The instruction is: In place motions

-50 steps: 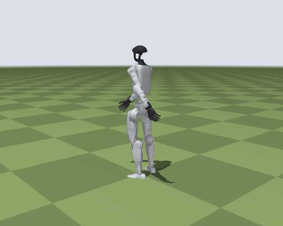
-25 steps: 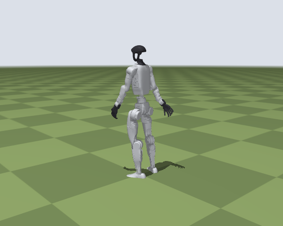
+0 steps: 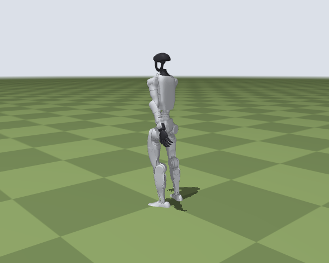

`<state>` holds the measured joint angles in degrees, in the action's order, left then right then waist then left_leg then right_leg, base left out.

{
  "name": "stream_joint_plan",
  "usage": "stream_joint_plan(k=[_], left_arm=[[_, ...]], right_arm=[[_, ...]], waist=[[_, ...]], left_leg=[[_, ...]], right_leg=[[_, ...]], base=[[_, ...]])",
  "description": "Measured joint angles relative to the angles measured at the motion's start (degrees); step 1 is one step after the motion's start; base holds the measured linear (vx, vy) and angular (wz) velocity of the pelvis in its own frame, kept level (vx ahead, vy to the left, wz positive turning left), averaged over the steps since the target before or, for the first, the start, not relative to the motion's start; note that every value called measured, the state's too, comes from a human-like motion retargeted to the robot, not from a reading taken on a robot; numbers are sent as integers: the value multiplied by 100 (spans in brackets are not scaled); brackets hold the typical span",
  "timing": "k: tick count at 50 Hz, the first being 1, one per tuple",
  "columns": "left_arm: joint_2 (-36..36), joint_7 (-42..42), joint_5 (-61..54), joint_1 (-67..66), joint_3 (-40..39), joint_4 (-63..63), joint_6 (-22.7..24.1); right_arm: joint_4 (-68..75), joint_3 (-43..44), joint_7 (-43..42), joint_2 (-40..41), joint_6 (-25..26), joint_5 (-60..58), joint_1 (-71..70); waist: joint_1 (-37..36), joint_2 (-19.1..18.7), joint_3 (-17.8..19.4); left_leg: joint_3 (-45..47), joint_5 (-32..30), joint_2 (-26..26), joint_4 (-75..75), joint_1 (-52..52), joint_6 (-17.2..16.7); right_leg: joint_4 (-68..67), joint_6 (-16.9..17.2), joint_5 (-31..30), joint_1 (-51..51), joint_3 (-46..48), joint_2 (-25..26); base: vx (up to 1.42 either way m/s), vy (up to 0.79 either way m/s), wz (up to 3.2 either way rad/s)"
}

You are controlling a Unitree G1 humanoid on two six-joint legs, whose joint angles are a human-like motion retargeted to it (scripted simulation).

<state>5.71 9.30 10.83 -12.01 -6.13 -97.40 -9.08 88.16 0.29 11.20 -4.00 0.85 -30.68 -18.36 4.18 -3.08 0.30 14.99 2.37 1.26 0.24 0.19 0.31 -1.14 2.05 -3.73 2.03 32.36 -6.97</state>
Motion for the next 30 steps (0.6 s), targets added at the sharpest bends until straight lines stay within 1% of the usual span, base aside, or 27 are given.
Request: stream_joint_plan(k=[2,5,7,10,13,15,17,20,22,24,25,27,28,30], left_arm=[[-24,-207,-112,-677,-225,0,-95],[-64,-530,32,-1520,-641,0,114],[-92,-522,-1,-1874,-838,0,104],[-106,-337,-323,-2113,-1033,0,-47],[-165,-107,-889,-1889,-1268,0,-115],[-227,81,-1395,-1451,-1495,0,49],[-258,210,-1909,-777,-1665,0,319],[-251,20,-2236,268,-1703,83,549],[-220,-347,-2227,955,-1553,224,509],[-166,-759,-2106,1659,-1322,352,453],[-138,-963,-2000,2008,-1193,428,428],[-107,-1344,-1651,2612,-893,701,409],[-112,-1506,-1429,2872,-754,888,430],[-129,-1723,-958,3280,-518,1344,573]], right_arm=[[-583,-286,217,162,-285,100,-359],[-1348,-579,424,308,-631,322,-762],[-1746,-690,513,352,-867,363,-935],[-2166,-771,702,364,-1229,237,-1039],[-2281,-857,613,304,-1434,-111,-876],[-2185,-903,410,249,-1476,-404,-655],[-1893,-873,123,206,-1409,-751,-366],[-1042,-577,-454,150,-1074,-1225,158],[-122,-297,-1103,112,-612,-1310,431],[682,-8,-1574,-23,0,-1207,724],[924,145,-1691,-111,375,-1123,926],[924,437,-1655,-291,1171,-827,1515],[924,631,-1656,-373,1450,-663,1781],[924,1087,-1657,-523,1669,-344,2271]], waist=[[17,-31,0],[-93,-69,-50],[-155,-58,-59],[-144,-15,-57],[-70,25,-81],[-27,60,-87],[-10,123,-81],[-86,196,-156],[-136,242,-198],[-169,286,-199],[-187,302,-184],[-194,303,-139],[-185,292,-125],[-162,259,-117]], left_leg=[[55,28,31,-11,-38,-15],[153,68,70,-22,-68,-32],[196,79,80,-22,-77,-45],[175,68,77,-12,-67,-66],[107,40,63,4,-36,-76],[57,21,39,18,-16,-75],[16,5,9,30,-2,-77],[-26,-12,-15,40,34,-72],[-42,-20,-19,44,49,-62],[-33,-23,-16,48,47,-49],[-21,-22,-11,51,45,-42],[2,-17,-1,63,40,-23],[-5,-14,4,70,46,-13],[-16,-9,19,87,82,-1]], right_leg=[[-14,4,11,-33,-89,32],[-45,15,24,-106,-232,62],[-60,28,40,-121,-282,67],[-67,54,62,-96,-269,60],[-60,76,77,-43,-191,52],[-50,79,83,-7,-132,39],[-42,73,86,21,-85,14],[-23,67,73,36,-4,-15],[-6,60,56,49,48,-22],[-1,56,39,57,63,-25],[1,54,30,60,66,-26],[12,44,5,69,73,-21],[21,35,-11,68,90,-19],[30,13,-37,33,90,-14]], base=[[5,0,-26],[5,1,-31],[0,0,-9],[0,-3,18],[1,-5,37],[-1,-3,32],[-1,-1,12],[0,0,0],[0,0,0],[0,-2,-10],[-1,-2,-25],[-1,1,-28],[-1,4,-30],[-2,4,-32]])
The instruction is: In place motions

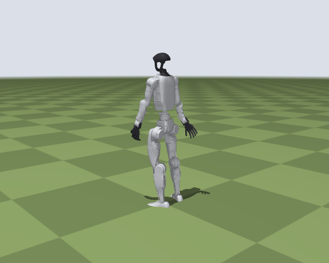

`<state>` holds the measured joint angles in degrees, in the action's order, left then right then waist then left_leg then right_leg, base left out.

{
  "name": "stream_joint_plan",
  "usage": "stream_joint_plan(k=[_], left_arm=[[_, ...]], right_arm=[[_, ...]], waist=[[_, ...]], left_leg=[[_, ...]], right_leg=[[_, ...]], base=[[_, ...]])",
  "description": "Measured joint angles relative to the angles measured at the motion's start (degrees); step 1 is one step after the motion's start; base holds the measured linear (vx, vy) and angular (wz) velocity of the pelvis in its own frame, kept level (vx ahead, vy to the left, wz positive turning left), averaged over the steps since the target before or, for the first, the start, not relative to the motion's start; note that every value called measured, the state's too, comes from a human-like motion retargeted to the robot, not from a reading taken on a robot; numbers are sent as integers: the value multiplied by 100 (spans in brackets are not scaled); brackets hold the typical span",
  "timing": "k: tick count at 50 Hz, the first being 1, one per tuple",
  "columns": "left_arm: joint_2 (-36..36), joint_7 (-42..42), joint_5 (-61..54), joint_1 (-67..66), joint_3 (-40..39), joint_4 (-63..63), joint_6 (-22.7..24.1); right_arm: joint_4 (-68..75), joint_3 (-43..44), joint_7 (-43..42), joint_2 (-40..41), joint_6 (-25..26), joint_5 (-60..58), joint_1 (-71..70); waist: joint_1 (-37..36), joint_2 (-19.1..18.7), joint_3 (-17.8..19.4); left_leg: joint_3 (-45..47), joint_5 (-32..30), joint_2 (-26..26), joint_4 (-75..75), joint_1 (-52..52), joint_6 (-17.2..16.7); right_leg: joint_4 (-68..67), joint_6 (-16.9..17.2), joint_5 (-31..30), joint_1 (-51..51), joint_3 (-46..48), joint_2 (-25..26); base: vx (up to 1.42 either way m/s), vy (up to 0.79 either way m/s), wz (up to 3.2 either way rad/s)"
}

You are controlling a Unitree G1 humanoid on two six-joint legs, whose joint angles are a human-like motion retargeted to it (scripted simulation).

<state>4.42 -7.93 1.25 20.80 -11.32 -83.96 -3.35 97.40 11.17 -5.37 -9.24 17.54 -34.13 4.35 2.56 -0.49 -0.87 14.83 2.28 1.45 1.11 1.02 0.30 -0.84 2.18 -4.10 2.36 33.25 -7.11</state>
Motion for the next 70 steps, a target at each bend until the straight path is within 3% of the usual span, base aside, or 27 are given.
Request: stream_joint_plan(k=[5,11,15,20,22,26,30,37,43,47,50,53,56,58,60,65,70], left_arm=[[212,184,618,511,847,1341,480],[350,477,970,287,1407,2263,903],[151,553,960,-309,1737,2071,1021],[-119,1292,1082,-1454,1646,565,1528],[-46,1625,1236,-1897,1370,-196,1316],[268,2181,1276,-2957,636,-1273,404],[468,1815,803,-4303,73,-1344,-109],[589,1297,735,-5427,-464,-1344,-277],[492,1568,554,-4799,-85,-1344,-152],[400,2008,457,-3451,454,-1344,-78],[273,1753,652,-2049,866,-1302,49],[70,1124,815,-920,1287,-665,148],[-149,714,995,23,1473,18,411],[-270,533,1037,507,1593,521,600],[-298,343,987,832,1781,1123,749],[95,-36,848,1014,2225,2451,1222],[235,305,1173,495,2492,2622,1414]], right_arm=[[0,1001,482,-332,-556,611,930],[0,1505,-166,-401,-341,1598,1481],[0,1419,-557,-261,-200,2072,1407],[0,685,103,-82,-232,2087,514],[0,262,326,5,-379,1818,-135],[-169,-506,1050,285,-988,1045,-1657],[-1496,-1066,1904,673,-1601,522,-2531],[-3215,-1615,2675,863,-2407,322,-3420],[-3644,-1921,1758,836,-3125,-174,-2986],[-3061,-1802,1284,725,-2910,-574,-2178],[-1915,-1303,873,648,-2415,-790,-1593],[-313,-559,364,444,-1536,-654,-1166],[0,-74,621,164,-206,-163,-262],[0,139,847,-7,293,180,333],[0,362,885,-140,310,418,825],[0,971,445,-333,-255,552,1580],[0,997,-45,-379,-95,1223,1797]], waist=[[101,-64,28],[45,-121,83],[-58,-173,119],[-241,-205,69],[-327,-234,105],[-435,-286,244],[-486,-322,283],[-395,-316,259],[-332,-204,198],[-416,-154,161],[-402,-56,178],[-381,57,190],[-391,110,203],[-365,111,188],[-312,97,177],[-240,74,266],[-349,17,223]], left_leg=[[26,-4,9,-4,73,15],[30,-16,-30,7,125,20],[-86,-36,-91,12,135,24],[-152,-38,-144,-11,82,25],[-73,-15,-129,-32,-13,24],[152,51,-72,-62,-210,7],[298,103,-11,-74,-284,-23],[327,102,48,-87,-267,-70],[265,85,32,-84,-246,-72],[210,50,23,-65,-210,-56],[32,-9,-18,-39,-163,-52],[-139,-64,-60,-15,-99,-53],[-221,-89,-76,14,-13,-51],[-232,-94,-74,31,53,-52],[-259,-85,-75,48,108,-53],[-245,-48,-94,66,71,-27],[-172,8,-111,71,21,-2]], right_leg=[[19,-50,-42,-101,-31,-17],[21,-79,-61,-137,1,-82],[23,-65,-42,-74,83,-127],[12,-43,-12,-31,78,-146],[0,-58,-13,-17,17,-130],[-44,-79,-10,-25,-196,-77],[-78,-79,6,-88,-378,-25],[-102,-31,43,-124,-429,17],[-81,-25,55,-85,-365,14],[-50,-26,43,-10,-238,9],[-8,-5,45,126,-26,-15],[32,22,47,237,174,-39],[53,39,43,253,273,-58],[53,51,36,218,303,-79],[51,61,25,172,330,-102],[51,51,0,164,286,-128],[33,42,-4,140,195,-135]], base=[[-1,2,-19],[0,1,2],[0,6,35],[4,3,27],[2,-1,-26],[-1,-1,-43],[1,-1,-24],[0,-1,2],[0,-2,5],[0,0,8],[-2,-4,62],[-3,-3,61],[0,0,19],[0,0,0],[0,0,0],[0,0,-27],[1,2,-22]])
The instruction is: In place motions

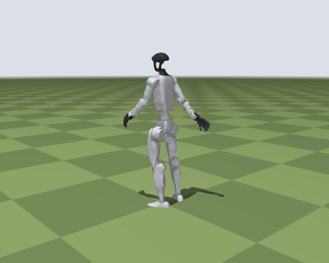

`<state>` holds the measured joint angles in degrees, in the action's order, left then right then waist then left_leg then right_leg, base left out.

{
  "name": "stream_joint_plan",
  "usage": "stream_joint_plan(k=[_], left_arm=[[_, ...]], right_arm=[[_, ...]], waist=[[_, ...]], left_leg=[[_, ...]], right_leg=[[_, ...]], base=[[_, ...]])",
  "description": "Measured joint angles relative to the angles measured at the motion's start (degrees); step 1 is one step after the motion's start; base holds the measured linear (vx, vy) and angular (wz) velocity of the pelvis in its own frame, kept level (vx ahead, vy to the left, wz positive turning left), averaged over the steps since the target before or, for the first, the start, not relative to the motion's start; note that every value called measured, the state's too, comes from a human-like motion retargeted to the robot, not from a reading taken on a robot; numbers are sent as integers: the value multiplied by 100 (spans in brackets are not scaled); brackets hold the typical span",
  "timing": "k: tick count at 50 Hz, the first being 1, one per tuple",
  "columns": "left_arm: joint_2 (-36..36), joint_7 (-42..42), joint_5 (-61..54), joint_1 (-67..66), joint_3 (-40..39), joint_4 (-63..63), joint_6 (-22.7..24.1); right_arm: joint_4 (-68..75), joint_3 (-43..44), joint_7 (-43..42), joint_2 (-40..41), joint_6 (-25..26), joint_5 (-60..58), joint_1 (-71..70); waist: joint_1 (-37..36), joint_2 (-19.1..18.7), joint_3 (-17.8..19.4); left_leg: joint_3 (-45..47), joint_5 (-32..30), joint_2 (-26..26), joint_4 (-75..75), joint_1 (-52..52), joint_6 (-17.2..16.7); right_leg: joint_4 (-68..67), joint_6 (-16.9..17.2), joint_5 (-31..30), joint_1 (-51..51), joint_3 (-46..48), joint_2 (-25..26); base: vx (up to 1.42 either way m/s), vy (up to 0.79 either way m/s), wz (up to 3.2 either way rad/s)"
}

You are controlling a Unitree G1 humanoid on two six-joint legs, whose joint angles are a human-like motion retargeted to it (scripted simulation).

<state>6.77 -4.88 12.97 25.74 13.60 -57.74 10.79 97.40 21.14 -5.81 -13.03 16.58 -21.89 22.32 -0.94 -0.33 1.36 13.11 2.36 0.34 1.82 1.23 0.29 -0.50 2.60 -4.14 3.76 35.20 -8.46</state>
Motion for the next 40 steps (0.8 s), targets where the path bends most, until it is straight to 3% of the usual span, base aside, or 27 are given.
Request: stream_joint_plan(k=[3,9,12,15,20,23,27,33,37,40], left_arm=[[-110,24,368,-629,-5,-511,-163],[-297,771,726,-2199,-999,-2888,-586],[-135,1273,211,-3058,-1843,-3966,-1354],[16,1294,-452,-4311,-2527,-3966,-2107],[276,216,-270,-5795,-3090,-3966,-1886],[340,449,-39,-6112,-3239,-3966,-1997],[255,1093,-424,-5840,-3532,-3966,-2115],[-126,900,-1886,-4225,-3636,-3966,-1583],[-270,616,-2517,-2863,-2904,-3959,-1618],[-388,26,-1951,-1896,-2230,-3659,-1768]], right_arm=[[0,-346,-121,97,6,530,-247],[0,-1400,847,334,-945,-149,-1731],[-32,-1977,1277,572,-1477,-636,-2835],[-640,-2308,1684,918,-1887,-932,-3672],[-2065,-2646,2565,1378,-2210,-515,-4459],[-2726,-2761,2818,1495,-2188,-279,-4705],[-3419,-2973,2776,1413,-2557,-455,-4666],[-3402,-3182,1869,1073,-2922,-1593,-3890],[-2051,-2972,1110,983,-2438,-2441,-3275],[-238,-2485,370,878,-1598,-2498,-3091]], waist=[[-29,-44,-83],[-93,-154,-222],[-131,-207,-226],[-94,-254,-234],[2,-317,-317],[26,-298,-327],[76,-206,-297],[5,-64,-299],[140,51,-315],[249,92,-357]], left_leg=[[-18,14,-15,-21,-8,1],[175,60,25,-150,-190,-18],[332,126,67,-183,-336,-24],[466,184,111,-220,-443,-44],[529,229,181,-242,-451,-82],[492,224,190,-237,-431,-95],[401,196,166,-220,-421,-101],[286,157,91,-187,-407,-79],[126,116,33,-147,-379,-51],[32,82,11,-129,-317,-39]], right_leg=[[-8,12,17,-7,2,-1],[-50,13,55,-48,-170,56],[-93,-3,68,-90,-387,107],[-133,-4,90,-150,-577,161],[-155,15,126,-251,-748,241],[-155,33,145,-237,-705,250],[-149,54,167,-154,-596,232],[-113,58,174,-8,-402,191],[-67,73,166,140,-203,171],[-27,82,147,190,-47,161]], base=[[6,4,10],[7,2,-8],[6,-2,-58],[6,-1,-42],[1,0,-9],[0,-3,16],[1,-5,33],[-2,-3,22],[0,-5,38],[-1,-2,23]])
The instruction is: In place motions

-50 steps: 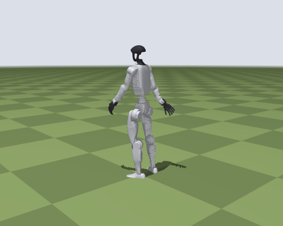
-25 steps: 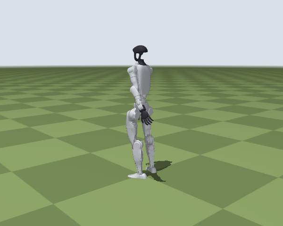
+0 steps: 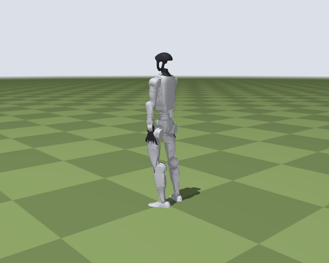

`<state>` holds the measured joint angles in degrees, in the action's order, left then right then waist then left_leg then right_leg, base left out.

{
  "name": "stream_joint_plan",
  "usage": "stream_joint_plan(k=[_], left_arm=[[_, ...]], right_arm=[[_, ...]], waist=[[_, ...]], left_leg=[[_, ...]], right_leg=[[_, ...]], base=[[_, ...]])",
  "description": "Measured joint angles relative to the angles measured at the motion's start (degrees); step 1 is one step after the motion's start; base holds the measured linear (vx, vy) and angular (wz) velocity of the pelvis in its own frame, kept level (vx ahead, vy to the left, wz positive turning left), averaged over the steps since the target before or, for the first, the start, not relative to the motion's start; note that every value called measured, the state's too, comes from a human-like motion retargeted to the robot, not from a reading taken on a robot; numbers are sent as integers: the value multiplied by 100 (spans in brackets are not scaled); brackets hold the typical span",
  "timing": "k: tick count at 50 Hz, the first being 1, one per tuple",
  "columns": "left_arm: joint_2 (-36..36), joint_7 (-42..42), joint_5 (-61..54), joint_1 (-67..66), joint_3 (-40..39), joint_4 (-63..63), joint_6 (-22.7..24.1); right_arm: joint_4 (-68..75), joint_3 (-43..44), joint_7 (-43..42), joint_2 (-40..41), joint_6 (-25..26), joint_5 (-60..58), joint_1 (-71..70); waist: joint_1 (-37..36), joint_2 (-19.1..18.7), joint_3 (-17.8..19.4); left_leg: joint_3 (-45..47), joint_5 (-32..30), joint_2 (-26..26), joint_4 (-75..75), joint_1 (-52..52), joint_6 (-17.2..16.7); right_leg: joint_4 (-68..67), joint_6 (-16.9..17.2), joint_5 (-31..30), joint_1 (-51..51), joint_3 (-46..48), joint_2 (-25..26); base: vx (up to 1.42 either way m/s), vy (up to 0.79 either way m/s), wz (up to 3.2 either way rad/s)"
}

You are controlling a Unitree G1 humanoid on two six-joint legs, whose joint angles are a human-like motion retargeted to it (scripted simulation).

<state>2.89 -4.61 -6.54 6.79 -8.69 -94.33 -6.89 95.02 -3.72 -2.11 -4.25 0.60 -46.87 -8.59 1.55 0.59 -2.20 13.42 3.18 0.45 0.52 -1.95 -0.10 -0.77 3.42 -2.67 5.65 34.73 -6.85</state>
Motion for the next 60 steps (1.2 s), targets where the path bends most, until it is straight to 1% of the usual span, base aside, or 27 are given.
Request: stream_joint_plan(k=[3,5,7,10,13,15,17,20,23,25,26,28,30,32,33,35,37,40,42,44,47,50,52,55,56,58,60], left_arm=[[-177,-553,876,734,542,795,189],[-267,-629,1276,1112,830,1421,434],[-310,-522,1457,1413,1058,2063,613],[-250,-512,1399,1691,1389,2983,933],[-118,-605,1359,1716,1586,3556,1321],[-75,-602,1430,1614,1685,3731,1478],[-45,-550,1575,1438,1772,3665,1538],[-27,-379,1921,1059,1838,3179,1510],[18,23,2319,565,1753,2169,1374],[56,498,2618,215,1515,1305,1070],[113,721,2738,49,1326,853,806],[260,1098,2840,-319,927,-15,211],[404,1274,2746,-972,507,-307,-484],[532,1011,2563,-1717,194,-307,-802],[574,798,2504,-2075,64,-307,-781],[635,423,2503,-2760,-225,-307,-495],[645,292,2544,-3306,-551,-307,-267],[621,482,2408,-3831,-887,-307,-404],[611,723,2104,-3914,-957,-307,-607],[601,921,1837,-3790,-920,-307,-704],[604,1036,1747,-3241,-569,-307,-638],[602,1154,1784,-2266,64,-307,-545],[547,1168,1842,-1479,448,-307,-401],[296,824,2087,-347,877,8,-241],[213,549,2212,-63,1059,330,-192],[100,32,2483,462,1430,1034,28],[91,-202,2716,942,1782,1820,381]], right_arm=[[238,550,458,-316,1431,571,760],[238,922,791,-538,2006,1095,1240],[238,1366,771,-676,1950,1524,1645],[238,2053,620,-823,1281,1847,2142],[238,2424,352,-890,1016,2185,2497],[238,2549,46,-915,1101,2456,2682],[238,2536,-220,-909,1337,2748,2790],[238,2460,-622,-795,1608,3246,2701],[238,2146,-1006,-606,1332,3794,2191],[238,1739,-1146,-458,1142,3836,1659],[238,1495,-1083,-376,1103,3661,1319],[238,1018,-690,-215,985,3157,570],[238,651,-17,-17,685,2503,-258],[-459,294,745,225,422,2000,-735],[-872,109,1051,328,264,1845,-918],[-1612,-184,1497,465,-109,1625,-1292],[-2264,-406,1790,542,-490,1511,-1593],[-3094,-550,2075,604,-949,1323,-1838],[-3481,-646,2049,591,-1318,1233,-1828],[-3696,-716,1782,560,-1638,1118,-1650],[-3635,-722,1128,458,-1800,922,-1116],[-2997,-401,670,329,-1489,594,-426],[-2120,-66,533,220,-944,418,-43],[-372,626,319,-27,63,239,337],[-6,857,288,-152,537,311,528],[238,1230,335,-384,1573,591,1125],[238,1522,368,-614,2238,1019,1779]], waist=[[-56,-15,-20],[-106,-44,-37],[-133,-69,-31],[-124,-96,46],[-107,-107,57],[-111,-113,24],[-156,-125,18],[-239,-140,49],[-331,-134,99],[-397,-137,113],[-423,-147,116],[-462,-178,132],[-489,-219,171],[-511,-257,210],[-511,-273,217],[-496,-301,208],[-463,-322,182],[-381,-334,137],[-329,-301,130],[-293,-258,121],[-313,-212,93],[-391,-162,115],[-435,-114,122],[-441,-39,80],[-416,-24,64],[-352,-2,42],[-261,5,23]], left_leg=[[49,-7,19,-9,76,10],[96,-1,32,-10,131,19],[117,3,39,7,191,26],[126,-10,43,32,259,29],[111,-31,31,37,330,23],[82,-40,16,42,384,18],[51,-50,-5,41,406,21],[-4,-62,-43,34,385,32],[-51,-64,-67,24,318,35],[-46,-53,-65,10,257,38],[-23,-41,-57,-1,218,41],[50,-8,-31,-22,128,43],[164,34,5,-42,35,41],[299,77,48,-61,-40,30],[358,95,68,-71,-66,24],[440,123,100,-85,-95,13],[481,135,121,-92,-90,3],[472,135,136,-89,-54,-6],[445,126,125,-80,-33,-8],[400,116,102,-68,-21,-4],[343,97,63,-55,-3,8],[270,69,12,-42,-2,32],[214,46,-19,-31,8,49],[121,8,-42,-5,82,67],[100,-2,-43,3,121,72],[55,-18,-51,21,193,83],[5,-29,-64,40,256,97]], right_leg=[[-1,-2,-33,-97,-6,-14],[-2,-17,-63,-187,-33,-29],[-4,-39,-87,-267,-94,-38],[7,-78,-116,-327,-138,-47],[23,-96,-136,-368,-115,-78],[35,-96,-141,-388,-68,-106],[42,-92,-140,-376,-19,-123],[44,-82,-129,-315,34,-137],[34,-70,-109,-250,25,-141],[25,-71,-99,-233,-26,-126],[18,-77,-95,-237,-75,-111],[-5,-91,-88,-254,-196,-80],[-39,-107,-84,-293,-339,-49],[-73,-122,-79,-351,-490,-15],[-87,-128,-78,-381,-555,2],[-105,-132,-75,-437,-655,30],[-117,-122,-69,-483,-725,48],[-124,-93,-61,-507,-734,54],[-121,-82,-57,-493,-692,40],[-113,-75,-55,-462,-642,20],[-106,-65,-57,-422,-582,-15],[-88,-68,-68,-346,-487,-48],[-64,-68,-83,-284,-391,-71],[-30,-47,-107,-227,-222,-106],[-24,-34,-112,-227,-185,-114],[-14,-12,-120,-230,-118,-130],[-1,1,-134,-235,-61,-142]], base=[[-1,3,-21],[-1,7,-47],[-2,2,-44],[-2,-1,-17],[0,0,0],[0,3,10],[-1,6,24],[0,5,29],[0,1,18],[0,0,0],[2,-2,-21],[3,-2,-39],[2,0,-58],[1,1,-64],[2,1,-55],[2,2,-40],[0,1,-12],[0,0,6],[0,-3,22],[2,-2,23],[1,2,18],[-2,2,23],[-2,0,28],[-5,-2,28],[-4,-2,26],[0,-1,11],[0,0,0]])
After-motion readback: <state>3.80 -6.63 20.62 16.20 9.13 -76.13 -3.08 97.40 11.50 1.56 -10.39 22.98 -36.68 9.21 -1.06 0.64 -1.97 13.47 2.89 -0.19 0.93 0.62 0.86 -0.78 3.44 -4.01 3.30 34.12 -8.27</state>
